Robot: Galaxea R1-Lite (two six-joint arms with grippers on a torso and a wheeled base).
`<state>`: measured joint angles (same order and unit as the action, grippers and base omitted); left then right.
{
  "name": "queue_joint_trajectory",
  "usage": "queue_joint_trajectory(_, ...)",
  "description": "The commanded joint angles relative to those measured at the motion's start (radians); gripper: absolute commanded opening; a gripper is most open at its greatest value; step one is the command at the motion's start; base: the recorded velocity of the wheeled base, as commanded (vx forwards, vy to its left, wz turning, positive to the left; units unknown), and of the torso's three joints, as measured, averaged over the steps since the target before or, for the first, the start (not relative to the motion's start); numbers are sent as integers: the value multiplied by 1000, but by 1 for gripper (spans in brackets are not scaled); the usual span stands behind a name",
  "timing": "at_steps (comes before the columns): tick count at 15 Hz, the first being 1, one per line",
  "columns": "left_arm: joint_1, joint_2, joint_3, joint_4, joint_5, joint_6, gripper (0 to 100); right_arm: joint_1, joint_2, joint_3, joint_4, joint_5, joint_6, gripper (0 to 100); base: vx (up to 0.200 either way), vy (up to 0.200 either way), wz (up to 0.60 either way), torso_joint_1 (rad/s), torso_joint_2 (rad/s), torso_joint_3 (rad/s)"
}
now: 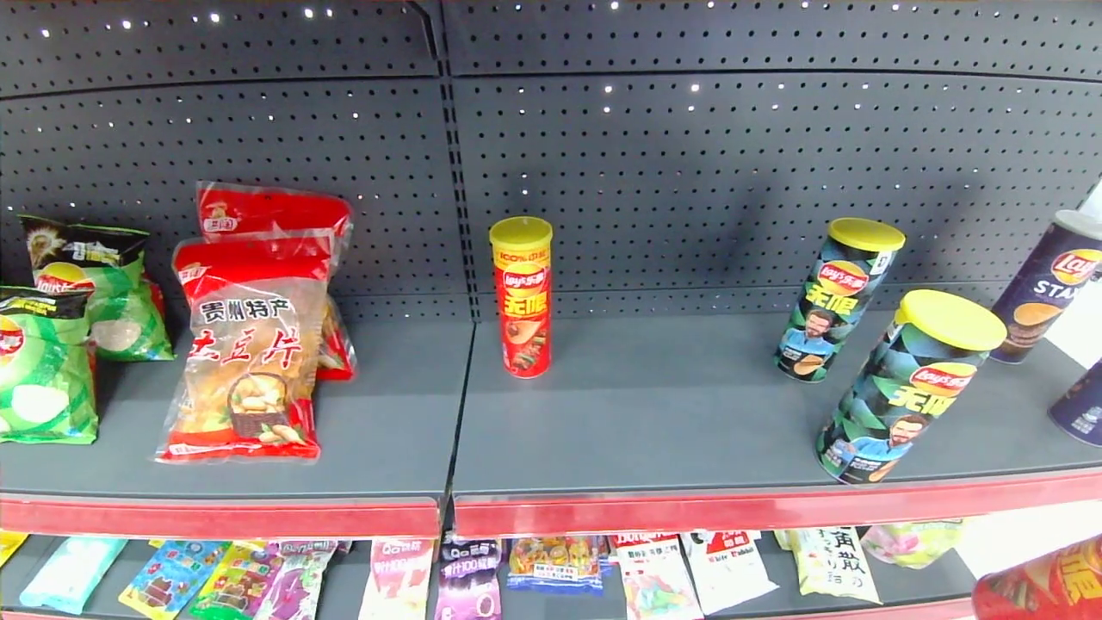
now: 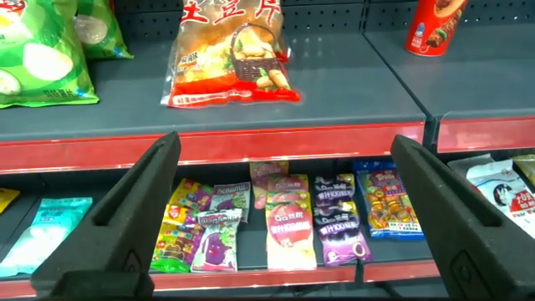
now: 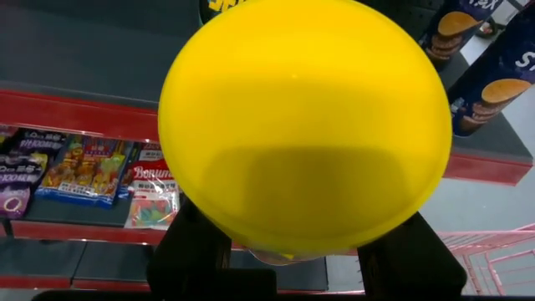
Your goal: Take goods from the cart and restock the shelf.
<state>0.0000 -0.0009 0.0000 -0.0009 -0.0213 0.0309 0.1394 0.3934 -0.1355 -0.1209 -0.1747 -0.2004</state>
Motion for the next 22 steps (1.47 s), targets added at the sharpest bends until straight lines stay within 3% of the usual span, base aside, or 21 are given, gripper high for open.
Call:
queue_joint_trajectory(1,0,1,0,-1,0,0,100,0,1,1,0,0,-1,0,0,0,-600,2,-2,2)
queue_joint_trajectory(4,0,1,0,-1,0,0,100,0,2,1,0,0,-1,0,0,0,-600,2,4,7)
queue_joint_trajectory(15,-5,32,0,-1,-3,3,100,-1,-25,19,-6,1,7,0,0,0,0,0,0,0)
queue_joint_trajectory(17,-11,39,0,-2,-19,14,100,3,-76,27,0,6,7,0,0,0,0,0,0,0)
queue_joint_trajectory(19,-20,61,-11,-5,-62,14,100,8,-139,48,1,80,-1,0,0,0,0,0,0,0)
queue_joint_trajectory(20,-32,193,-133,-4,-60,1,100,9,-139,50,1,89,-1,0,0,0,0,0,0,0)
queue_joint_trajectory(21,-31,423,-299,-8,-52,-83,100,8,-133,48,1,87,1,0,0,0,0,0,0,0)
queue_joint_trajectory(22,-31,628,-445,-33,-54,-212,100,5,-130,50,1,87,3,0,0,0,0,0,0,0)
